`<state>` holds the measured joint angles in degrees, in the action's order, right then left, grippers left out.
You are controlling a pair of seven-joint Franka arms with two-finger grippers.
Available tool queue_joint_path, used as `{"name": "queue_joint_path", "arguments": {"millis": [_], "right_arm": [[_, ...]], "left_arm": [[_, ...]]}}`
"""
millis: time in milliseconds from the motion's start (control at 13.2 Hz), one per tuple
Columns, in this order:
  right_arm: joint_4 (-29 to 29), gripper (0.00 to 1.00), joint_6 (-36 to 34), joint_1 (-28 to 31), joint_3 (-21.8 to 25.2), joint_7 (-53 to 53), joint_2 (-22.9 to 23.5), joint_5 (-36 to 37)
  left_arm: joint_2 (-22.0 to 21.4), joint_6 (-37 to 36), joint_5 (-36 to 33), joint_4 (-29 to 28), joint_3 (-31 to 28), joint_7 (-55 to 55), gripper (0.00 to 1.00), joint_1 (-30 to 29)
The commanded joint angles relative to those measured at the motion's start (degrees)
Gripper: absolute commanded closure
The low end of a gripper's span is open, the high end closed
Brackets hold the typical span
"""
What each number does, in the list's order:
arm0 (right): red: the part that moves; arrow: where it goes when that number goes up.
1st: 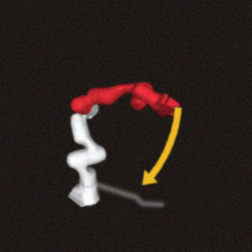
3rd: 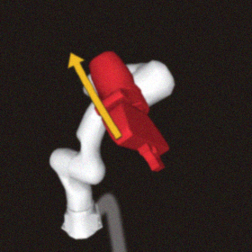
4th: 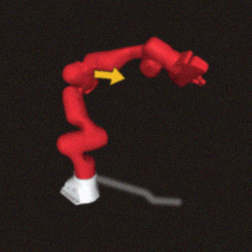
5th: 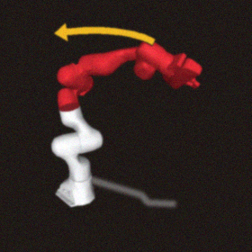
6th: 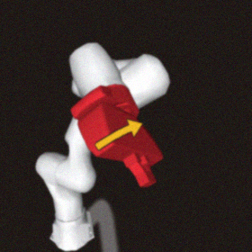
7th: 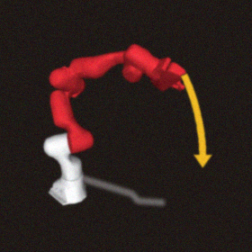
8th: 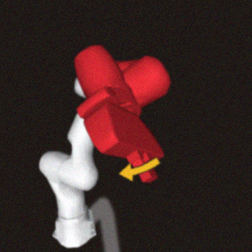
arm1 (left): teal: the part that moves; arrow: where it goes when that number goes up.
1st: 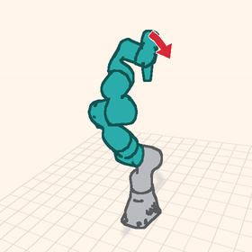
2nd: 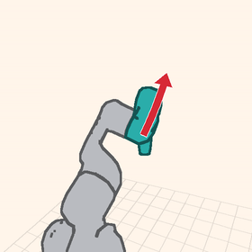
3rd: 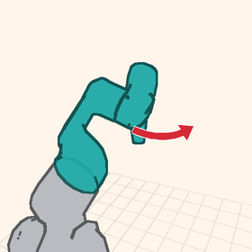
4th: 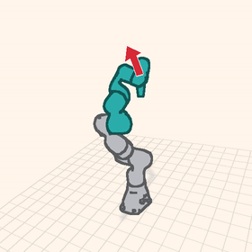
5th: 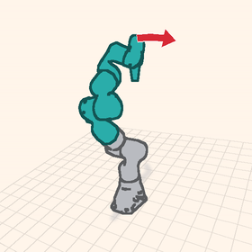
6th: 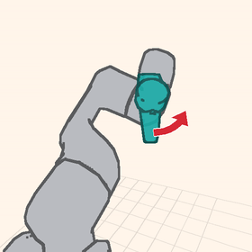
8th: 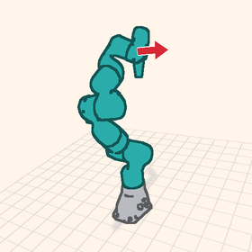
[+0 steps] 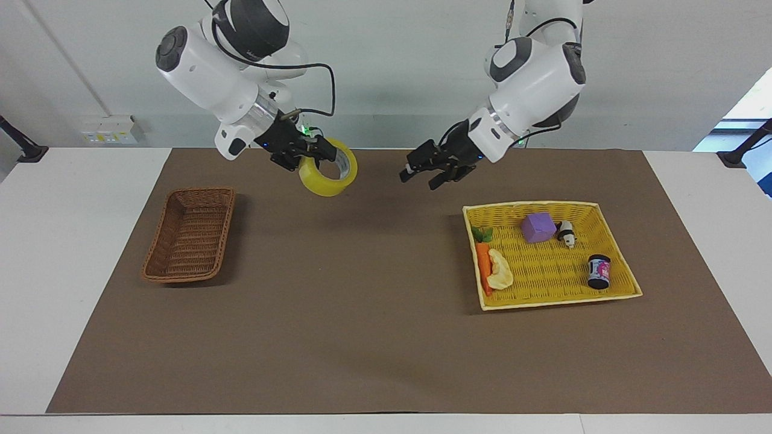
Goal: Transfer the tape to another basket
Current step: 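Carry the tape over the wicker basket while the left gripper withdraws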
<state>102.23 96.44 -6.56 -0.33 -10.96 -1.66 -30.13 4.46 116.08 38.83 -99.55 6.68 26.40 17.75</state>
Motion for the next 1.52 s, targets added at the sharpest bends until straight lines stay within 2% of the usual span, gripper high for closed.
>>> {"name": "queue_joint_path", "arguments": {"millis": [0,152,227,303,531,758,834,1062,1289,1441], "right_arm": [[-2.47,1.0,-4.49,6.18,-0.02,4.79,-0.79,0.16],[-2.65,1.0,-6.7,13.11,0.06,11.71,-1.24,1.99],[-2.48,1.0,-4.44,13.67,-0.02,13.49,-1.24,8.1],[-1.52,1.0,-2.5,15.15,-0.02,14.12,-0.45,10.42],[1.46,1.0,1.72,22.09,0.06,22.0,5.25,10.44],[10.07,1.0,10.59,26.75,0.06,30.36,6.67,11.14],[11.05,1.0,11.83,27.38,0.06,32.04,7.72,11.15],[11.15,1.0,13.07,29.4,0.06,35.55,10.62,11.15],[11.41,0.99,14.04,30.46,0.06,37.76,12.38,11.15],[11.32,0.79,14.3,31.86,0.06,39.95,14.31,11.15]], "left_arm": [[-1.12,-7.52,-6.64,1.63,0.44,0.5,0.0,-5.16],[-1.12,-10.34,-12.61,2.69,0.44,-0.11,0.0,-8.68],[-1.21,-11.13,-14.99,2.78,0.44,-0.2,0.0,-10.17],[-1.47,-11.49,-17.97,2.78,0.44,-1.08,0.0,-11.58],[-2.09,-13.07,-24.67,2.87,0.44,-12.21,0.0,-16.5],[-3.14,-13.69,-32.21,2.96,0.35,-23.81,0.0,-20.55],[-3.84,-14.65,-33.63,3.04,0.35,-25.76,0.0,-21.69],[-3.67,-25.52,-41.88,8.65,0.52,-29.63,0.0,-22.32],[-3.93,-33.18,-42.35,12.34,0.0,-36.5,0.0,-22.58],[-3.5,-37.14,-42.09,15.86,0.35,-36.42,0.0,-22.58]]}}
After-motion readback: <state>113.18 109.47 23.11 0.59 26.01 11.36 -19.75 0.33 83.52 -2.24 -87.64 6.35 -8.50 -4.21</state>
